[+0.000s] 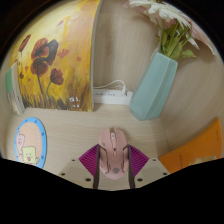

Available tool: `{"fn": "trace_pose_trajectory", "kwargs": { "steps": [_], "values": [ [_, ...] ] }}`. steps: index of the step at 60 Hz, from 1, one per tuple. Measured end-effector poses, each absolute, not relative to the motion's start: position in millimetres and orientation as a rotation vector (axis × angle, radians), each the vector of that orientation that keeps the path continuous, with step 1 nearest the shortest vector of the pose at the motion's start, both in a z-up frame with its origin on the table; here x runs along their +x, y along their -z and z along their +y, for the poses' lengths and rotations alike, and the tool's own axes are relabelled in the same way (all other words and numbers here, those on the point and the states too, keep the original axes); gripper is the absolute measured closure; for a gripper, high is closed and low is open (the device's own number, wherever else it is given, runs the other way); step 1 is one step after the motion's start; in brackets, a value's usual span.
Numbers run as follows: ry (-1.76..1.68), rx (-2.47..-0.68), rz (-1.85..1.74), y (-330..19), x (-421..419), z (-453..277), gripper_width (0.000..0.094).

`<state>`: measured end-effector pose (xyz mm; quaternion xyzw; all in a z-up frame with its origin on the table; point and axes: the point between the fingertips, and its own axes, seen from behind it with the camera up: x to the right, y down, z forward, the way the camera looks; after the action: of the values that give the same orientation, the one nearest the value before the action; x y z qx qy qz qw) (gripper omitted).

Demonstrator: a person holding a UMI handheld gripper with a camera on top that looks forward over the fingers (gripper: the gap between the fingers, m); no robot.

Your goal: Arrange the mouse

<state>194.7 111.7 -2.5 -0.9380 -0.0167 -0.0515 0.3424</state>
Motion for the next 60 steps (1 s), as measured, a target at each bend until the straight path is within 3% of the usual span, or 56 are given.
{"fn": "trace_pose_trajectory", "kwargs": {
  "steps": [3, 17, 23, 27, 33, 49, 60],
  "values": [
    [0.098, -2.445, -0.005, -20, 183, 112, 0.0547],
    [0.136, -2.197, 0.042, -192, 108, 134, 0.0547],
    [0.116, -2.128, 0.03, -232, 53, 132, 0.0548],
    [0.101, -2.101, -0.01, -239, 12, 129, 0.0548],
    [0.065, -2.125, -0.082, -210, -50, 123, 0.0549],
    [0.072, -2.358, -0.085, -54, -101, 93, 0.0549],
    [0.102, -2.413, -0.053, -5, -90, 81, 0.055]
  ]
}}
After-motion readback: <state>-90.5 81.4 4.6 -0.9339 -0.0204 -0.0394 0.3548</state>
